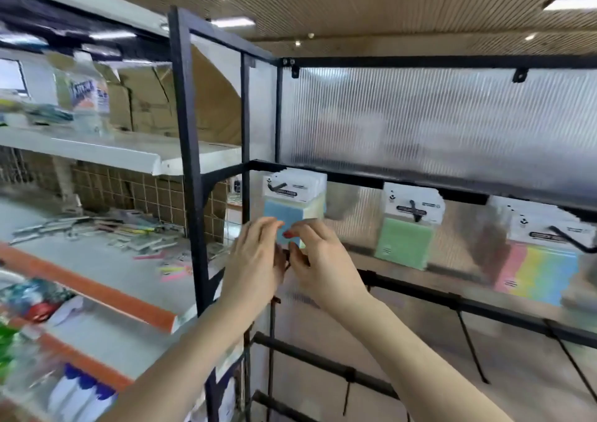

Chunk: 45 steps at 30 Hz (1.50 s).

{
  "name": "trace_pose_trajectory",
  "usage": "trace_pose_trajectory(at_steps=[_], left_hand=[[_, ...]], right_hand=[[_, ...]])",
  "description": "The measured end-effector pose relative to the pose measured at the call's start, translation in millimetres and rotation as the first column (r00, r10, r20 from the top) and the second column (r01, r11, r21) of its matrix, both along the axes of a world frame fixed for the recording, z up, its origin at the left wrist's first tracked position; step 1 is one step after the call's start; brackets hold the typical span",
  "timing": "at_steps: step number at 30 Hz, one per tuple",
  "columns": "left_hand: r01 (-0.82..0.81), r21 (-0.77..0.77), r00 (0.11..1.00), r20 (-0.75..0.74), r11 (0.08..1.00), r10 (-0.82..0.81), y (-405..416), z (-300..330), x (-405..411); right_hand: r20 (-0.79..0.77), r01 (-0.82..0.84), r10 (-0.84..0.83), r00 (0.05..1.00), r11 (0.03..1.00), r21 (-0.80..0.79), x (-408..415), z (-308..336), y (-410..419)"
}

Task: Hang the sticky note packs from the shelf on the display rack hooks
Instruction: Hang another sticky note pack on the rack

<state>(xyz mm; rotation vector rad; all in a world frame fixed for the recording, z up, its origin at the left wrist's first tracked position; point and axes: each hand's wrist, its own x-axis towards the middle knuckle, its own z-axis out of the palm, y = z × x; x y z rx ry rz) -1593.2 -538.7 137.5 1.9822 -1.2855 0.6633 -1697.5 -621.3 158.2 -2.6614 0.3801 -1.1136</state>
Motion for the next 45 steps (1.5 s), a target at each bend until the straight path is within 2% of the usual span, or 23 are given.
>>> trace_pose_trajectory(at_steps=[5, 13, 19, 23, 25, 30, 33, 36, 40, 45], left_hand=[[0.123, 0.06, 0.99, 0.059, 0.991, -0.126, -14, 2, 45], [0.257, 0.094, 0.964, 0.051, 0.962, -0.263, -34, 1, 73], [0.35, 0.097, 0.937, -0.023, 0.932, -0.349, -40, 7, 85], [0.387, 0.097, 0.922, -0.029, 0.917, -0.386, -24, 3, 89], [0.382, 0.097, 0.924, -0.017, 0.919, -0.382, -11, 0, 91], [0.262, 0.041, 0.963, 0.055, 0.964, -0.264, 40, -12, 100], [0.158, 0.056, 0.985, 0.065, 0.986, -0.161, 79, -22, 114], [-0.017, 0.126, 0.999, 0.05, 0.992, 0.011, 117, -31, 134], [-0.24, 0.255, 0.968, -0.013, 0.937, 0.252, 164, -46, 167], [-0.407, 0.291, 0.89, -0.087, 0.866, 0.447, 222, -66, 217]], right_hand=[[-0.049, 0.2, -0.214, 0.976, 0.959, -0.202, 42, 1, -3], [-0.093, 0.335, -0.369, 0.925, 0.905, -0.264, 66, -6, -19], [-0.144, 0.395, -0.445, 0.884, 0.875, -0.28, 77, 1, -19], [-0.145, 0.495, -0.569, 0.81, 0.794, -0.354, 78, -1, 0], [-0.112, 0.507, -0.584, 0.804, 0.772, -0.383, 80, -4, 12], [-0.091, 0.411, -0.473, 0.876, 0.833, -0.371, 95, -23, 44], [-0.056, 0.279, -0.311, 0.949, 0.907, -0.315, 112, -38, 69], [-0.057, 0.13, -0.153, 0.987, 0.948, -0.292, 139, -48, 94], [-0.111, 0.01, -0.036, 0.993, 0.974, -0.227, 189, -56, 125], [-0.239, -0.138, 0.098, 0.966, 0.978, -0.155, 262, -73, 158]])
